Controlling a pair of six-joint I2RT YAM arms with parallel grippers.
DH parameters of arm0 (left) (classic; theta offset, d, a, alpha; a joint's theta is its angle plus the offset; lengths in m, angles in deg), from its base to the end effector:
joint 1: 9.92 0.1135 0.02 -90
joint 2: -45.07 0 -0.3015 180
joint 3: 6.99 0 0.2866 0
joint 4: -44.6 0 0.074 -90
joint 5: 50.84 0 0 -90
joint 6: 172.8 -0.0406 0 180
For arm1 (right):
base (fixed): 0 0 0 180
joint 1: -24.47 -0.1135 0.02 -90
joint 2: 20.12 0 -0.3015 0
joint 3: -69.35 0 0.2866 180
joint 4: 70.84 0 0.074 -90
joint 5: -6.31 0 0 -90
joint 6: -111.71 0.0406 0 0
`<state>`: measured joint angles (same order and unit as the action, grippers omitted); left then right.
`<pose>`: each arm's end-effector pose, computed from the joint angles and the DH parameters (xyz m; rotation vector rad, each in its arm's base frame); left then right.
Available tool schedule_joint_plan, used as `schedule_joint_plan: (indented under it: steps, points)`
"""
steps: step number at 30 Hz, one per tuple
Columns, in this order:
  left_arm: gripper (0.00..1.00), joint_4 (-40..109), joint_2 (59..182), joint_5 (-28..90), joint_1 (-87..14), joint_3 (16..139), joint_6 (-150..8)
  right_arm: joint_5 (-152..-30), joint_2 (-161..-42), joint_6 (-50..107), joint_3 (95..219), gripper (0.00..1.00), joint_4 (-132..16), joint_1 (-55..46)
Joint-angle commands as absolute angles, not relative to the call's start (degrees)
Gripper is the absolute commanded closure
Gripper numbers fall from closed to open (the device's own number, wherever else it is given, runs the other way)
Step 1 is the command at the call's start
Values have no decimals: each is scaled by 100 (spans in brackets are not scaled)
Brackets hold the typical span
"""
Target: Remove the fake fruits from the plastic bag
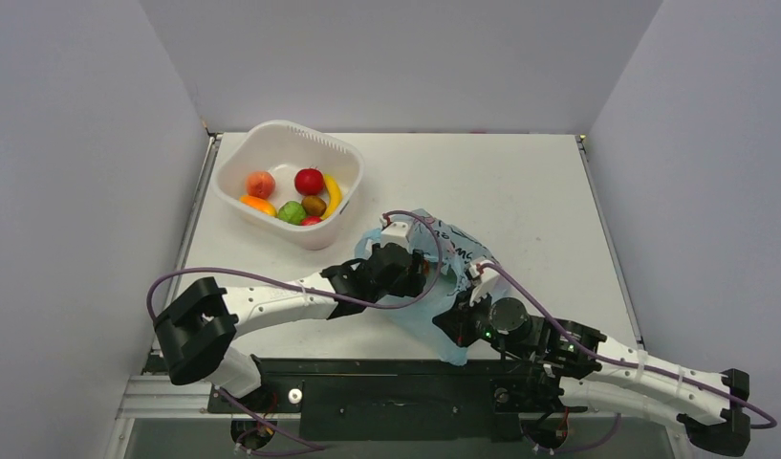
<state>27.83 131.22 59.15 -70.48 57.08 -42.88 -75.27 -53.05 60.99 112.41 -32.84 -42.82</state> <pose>0.1854 -0.3003 0.2362 0.2169 2.2530 -0.5755 0.0634 0.1361 0.2744 -0.4386 2.1624 0.9674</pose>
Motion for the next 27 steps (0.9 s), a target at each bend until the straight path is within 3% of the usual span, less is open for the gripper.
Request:
schedule_joint_plan:
  steps: [1, 6, 20, 27]
  points:
    - [42, 3287, 13192, 5551, -7113, 6006, -4461, -7714, -5357, 6073, 11125, 100, -3827, -4436]
    - [44, 3272, 13422, 5703, -7170, 6188, -4669, -7653, -5296, 6081, 11088, 100, -3795, -4451]
    - [44, 1155, 14383, 6178, -6908, 7635, -7030, -7071, -4953, 6023, 11233, 100, -3285, -4452]
    - [32, 1043, 14843, 6456, -6805, 7989, -7645, -6993, -4992, 6039, 11236, 100, -3283, -4452]
